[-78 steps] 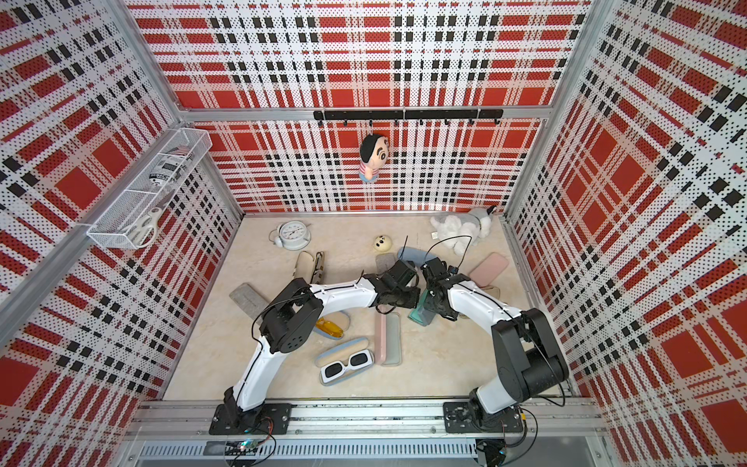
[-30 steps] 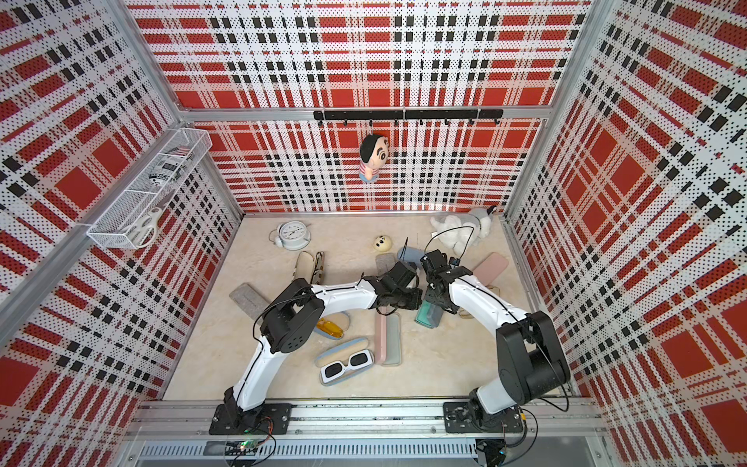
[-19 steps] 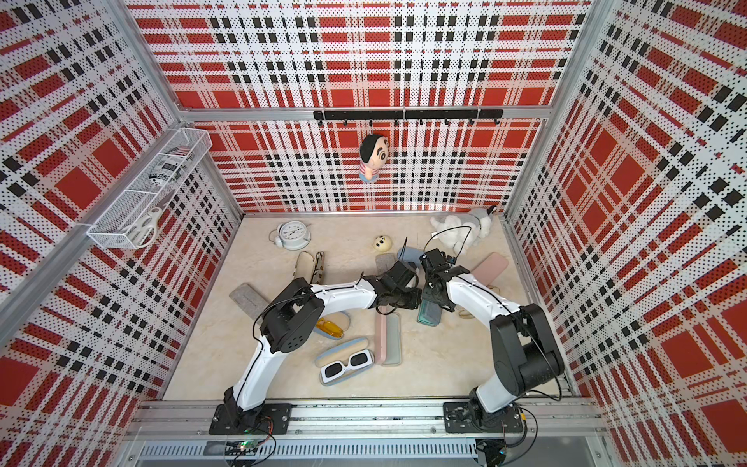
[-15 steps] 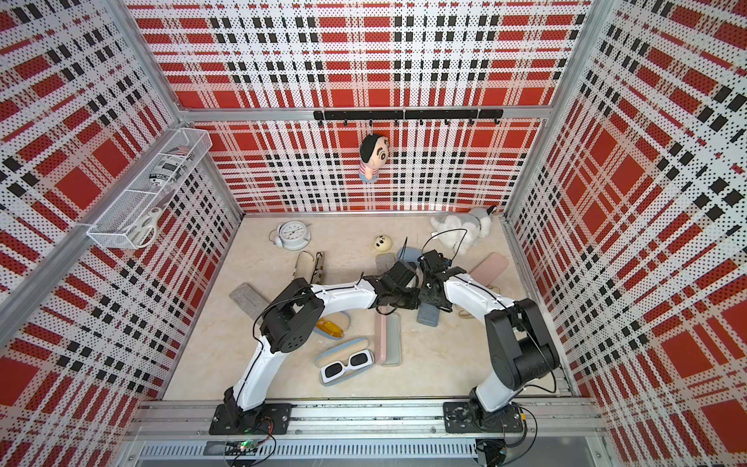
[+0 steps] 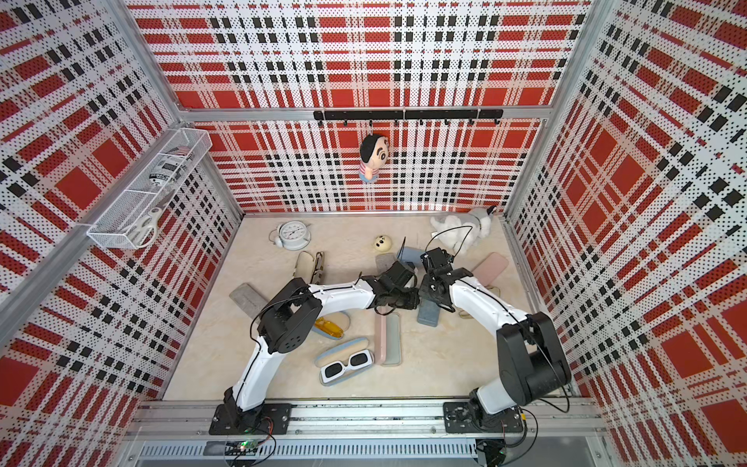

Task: Close the glasses case
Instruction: Close the glasses case at the center of the board.

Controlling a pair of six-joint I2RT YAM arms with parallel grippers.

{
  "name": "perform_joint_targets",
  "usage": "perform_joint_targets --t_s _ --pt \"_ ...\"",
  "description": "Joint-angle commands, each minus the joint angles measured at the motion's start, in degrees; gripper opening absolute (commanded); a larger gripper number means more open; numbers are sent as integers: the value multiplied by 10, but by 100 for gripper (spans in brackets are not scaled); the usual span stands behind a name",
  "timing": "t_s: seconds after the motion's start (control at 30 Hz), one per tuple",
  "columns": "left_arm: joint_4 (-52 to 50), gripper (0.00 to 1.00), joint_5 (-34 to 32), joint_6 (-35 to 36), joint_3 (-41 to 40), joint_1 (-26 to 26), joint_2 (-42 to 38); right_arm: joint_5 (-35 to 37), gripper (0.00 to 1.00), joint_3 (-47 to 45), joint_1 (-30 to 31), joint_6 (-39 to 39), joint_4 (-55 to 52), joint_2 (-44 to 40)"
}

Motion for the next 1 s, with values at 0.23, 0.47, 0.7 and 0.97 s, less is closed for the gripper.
perform_joint_targets --t_s 0.23,0.47,0.7,0.97 --pt "4 0 -54 -3 -49 3 -178 -26 4 -23 23 -8 -4 -80" --pt "-37 0 -124 -7 -130 2 -333 -17 3 -27 90 14 -18 -67" --pt "-74 0 -148 -46 -274 -2 -472 -23 3 -76 126 45 7 -68" --pt "-75 0 -166 -110 -386 -38 -546 -50 3 -160 135 71 61 -82"
